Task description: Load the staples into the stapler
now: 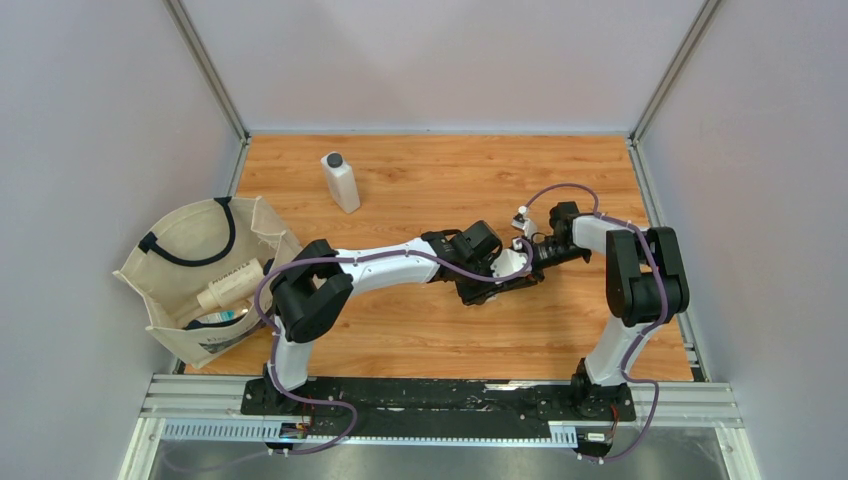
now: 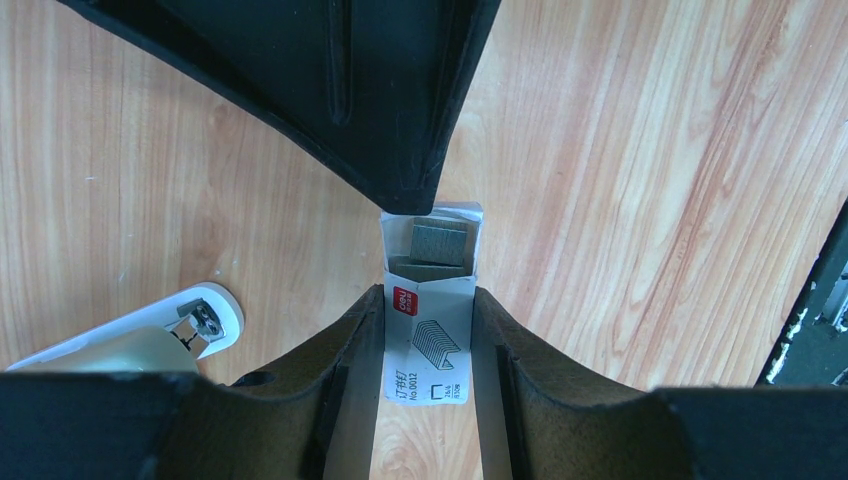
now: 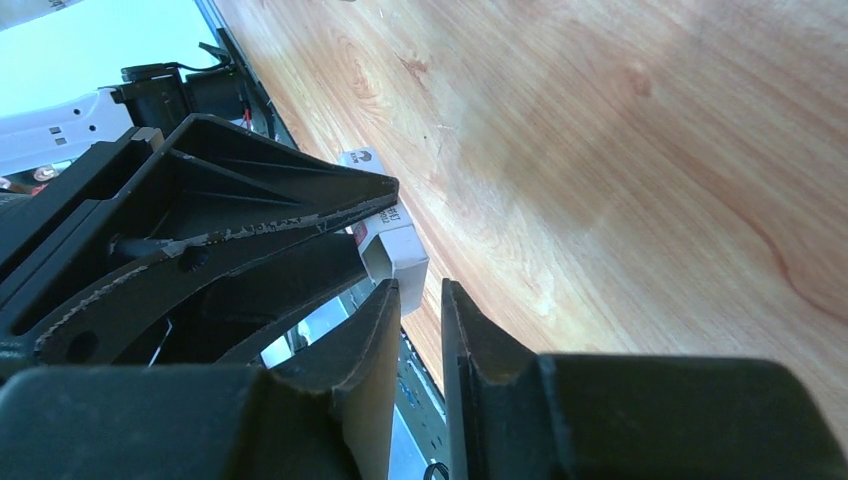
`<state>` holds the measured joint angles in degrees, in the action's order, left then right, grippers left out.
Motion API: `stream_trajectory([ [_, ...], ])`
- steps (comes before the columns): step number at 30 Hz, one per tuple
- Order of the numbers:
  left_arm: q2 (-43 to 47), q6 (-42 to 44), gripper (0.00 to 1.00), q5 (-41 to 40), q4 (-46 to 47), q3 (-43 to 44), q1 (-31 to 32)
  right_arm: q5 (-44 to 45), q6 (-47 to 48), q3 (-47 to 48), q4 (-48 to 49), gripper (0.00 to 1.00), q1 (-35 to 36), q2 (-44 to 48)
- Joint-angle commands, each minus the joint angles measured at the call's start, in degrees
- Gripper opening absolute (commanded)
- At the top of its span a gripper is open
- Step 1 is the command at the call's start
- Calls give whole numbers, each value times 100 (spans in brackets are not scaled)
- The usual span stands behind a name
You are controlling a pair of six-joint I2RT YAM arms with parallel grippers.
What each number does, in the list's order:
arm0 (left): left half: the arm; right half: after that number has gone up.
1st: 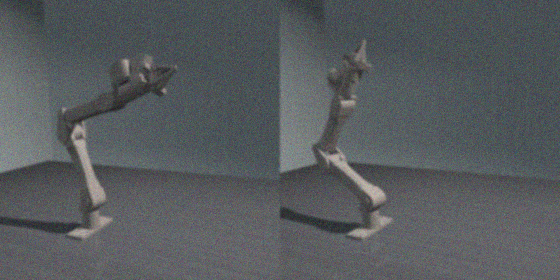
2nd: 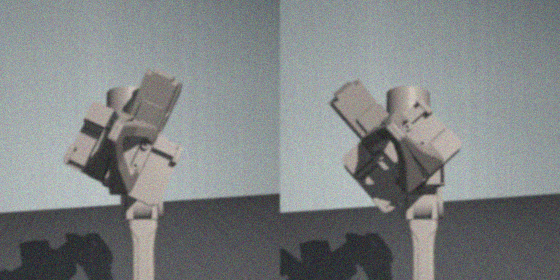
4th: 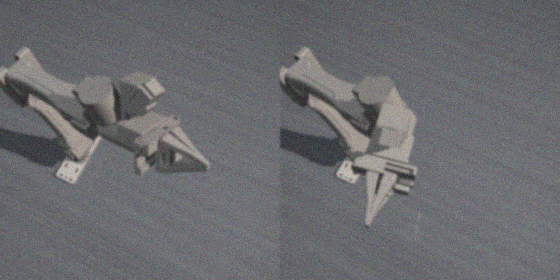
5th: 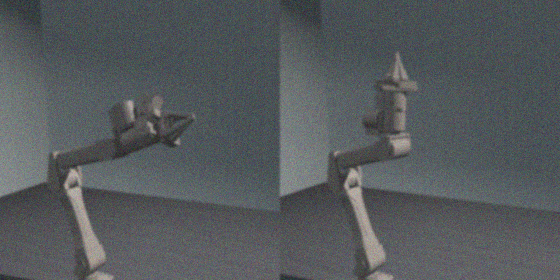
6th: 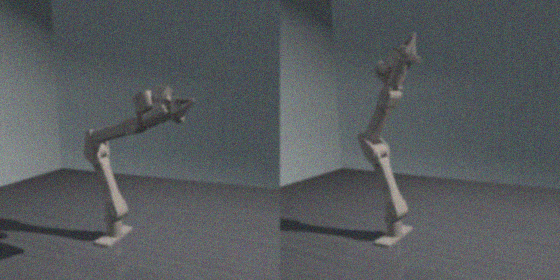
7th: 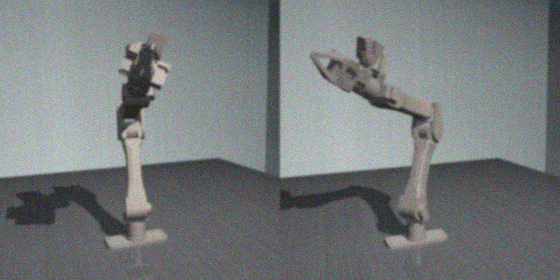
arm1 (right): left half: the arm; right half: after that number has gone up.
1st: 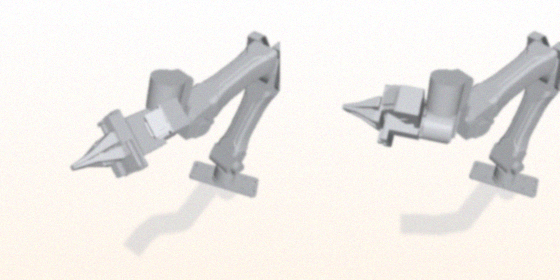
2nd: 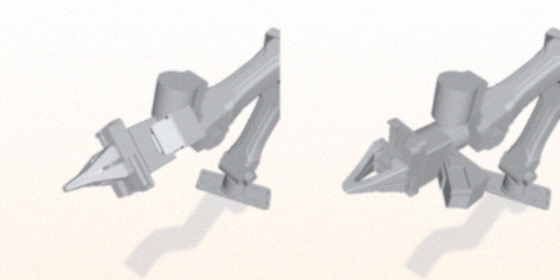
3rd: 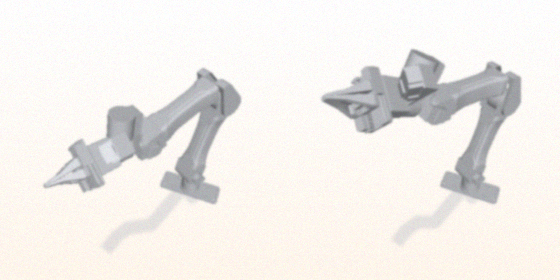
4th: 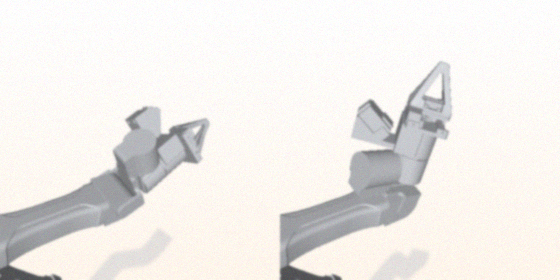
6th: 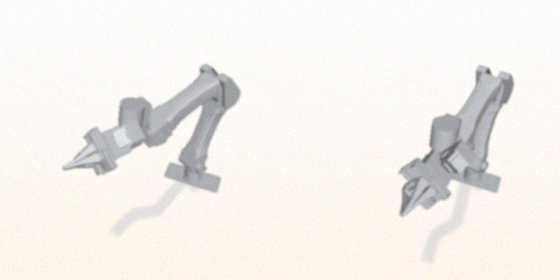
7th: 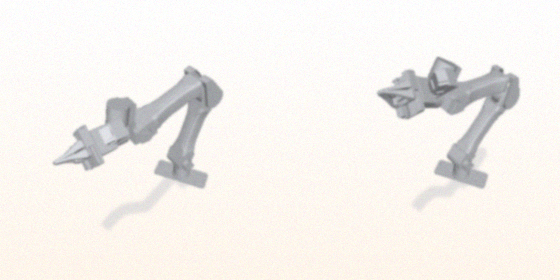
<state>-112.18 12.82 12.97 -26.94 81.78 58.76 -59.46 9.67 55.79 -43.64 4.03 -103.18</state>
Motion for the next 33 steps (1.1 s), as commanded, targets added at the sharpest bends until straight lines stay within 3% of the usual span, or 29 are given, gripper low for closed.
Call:
stream_trajectory([
  [1, 364, -51, 44, 47, 110, 92, -5, 66, -79, -7, 154, 27, 10, 61],
  [5, 329, -51, 43, 56, 48, 145, -14, -12, -79, 11, 154, 34, 36, 201],
  [10, 285, -78, 43, 56, 22, 154, -14, 127, -114, -16, 215, 35, 115, 272],
  [18, 249, -104, 44, 74, -40, 225, -14, 497, -150, 11, 303, 30, 467, 351],
  [33, 179, -104, 44, 83, -75, 233, -14, 927, -229, -77, 496, 19, 476, 570],
])
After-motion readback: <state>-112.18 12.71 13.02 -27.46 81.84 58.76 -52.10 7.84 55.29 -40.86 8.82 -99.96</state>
